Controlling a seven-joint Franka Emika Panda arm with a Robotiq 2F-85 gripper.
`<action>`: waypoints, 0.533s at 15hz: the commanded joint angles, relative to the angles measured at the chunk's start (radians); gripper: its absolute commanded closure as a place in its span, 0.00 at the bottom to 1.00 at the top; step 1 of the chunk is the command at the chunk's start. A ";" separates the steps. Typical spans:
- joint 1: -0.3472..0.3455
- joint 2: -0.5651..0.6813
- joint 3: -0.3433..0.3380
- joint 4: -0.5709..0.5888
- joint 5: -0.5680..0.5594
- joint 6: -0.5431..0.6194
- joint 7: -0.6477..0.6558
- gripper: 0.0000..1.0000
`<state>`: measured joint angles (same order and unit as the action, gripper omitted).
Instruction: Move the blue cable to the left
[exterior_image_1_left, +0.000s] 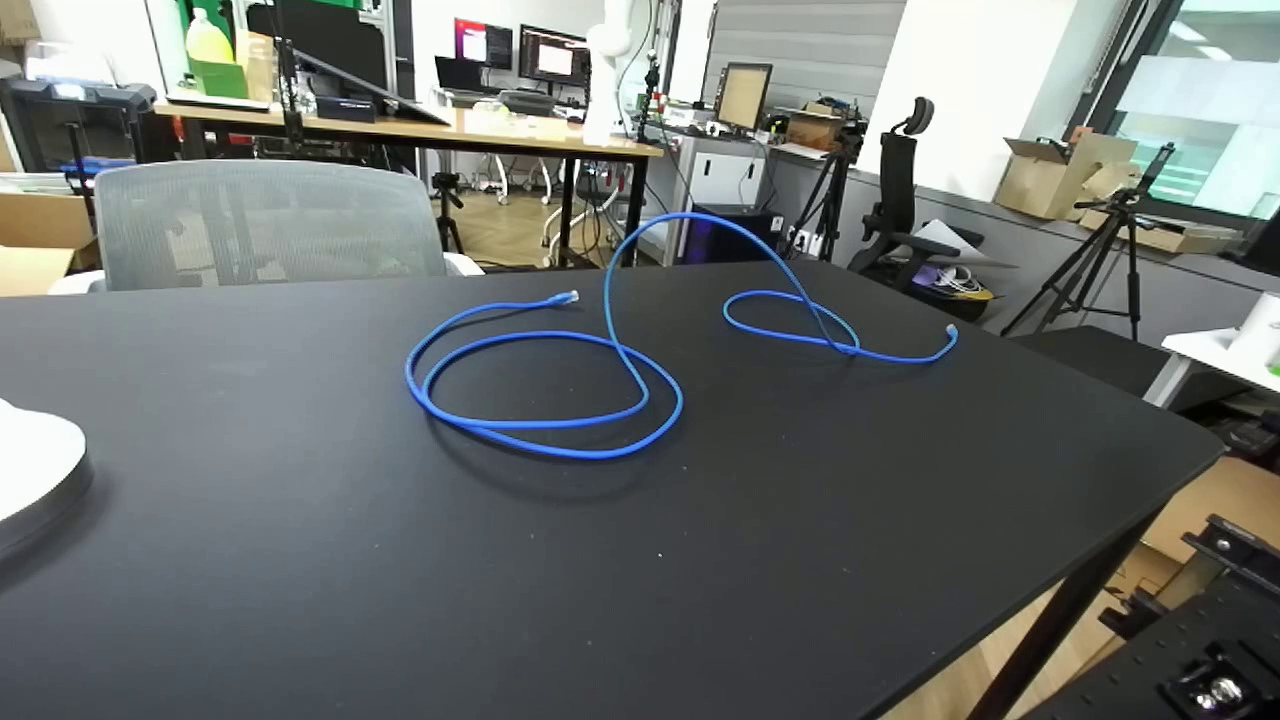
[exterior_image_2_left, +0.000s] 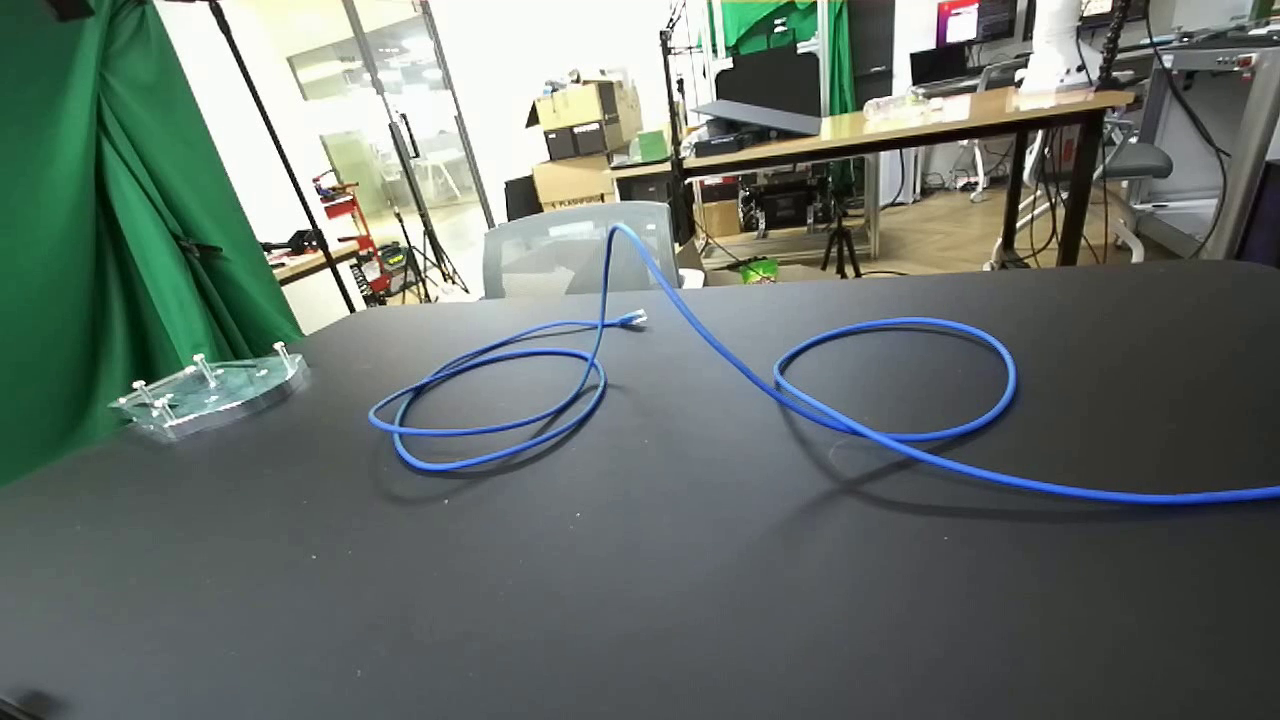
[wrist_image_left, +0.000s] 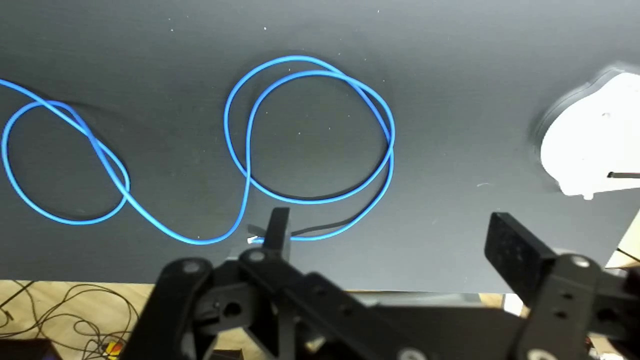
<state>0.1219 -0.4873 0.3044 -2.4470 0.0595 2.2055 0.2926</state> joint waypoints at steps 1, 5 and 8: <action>-0.004 0.018 -0.068 0.006 -0.014 0.014 -0.056 0.00; -0.041 0.059 -0.182 0.013 -0.015 0.015 -0.197 0.00; -0.045 0.110 -0.282 0.032 0.001 -0.005 -0.406 0.00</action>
<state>0.0686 -0.4311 0.1039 -2.4480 0.0496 2.2179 0.0484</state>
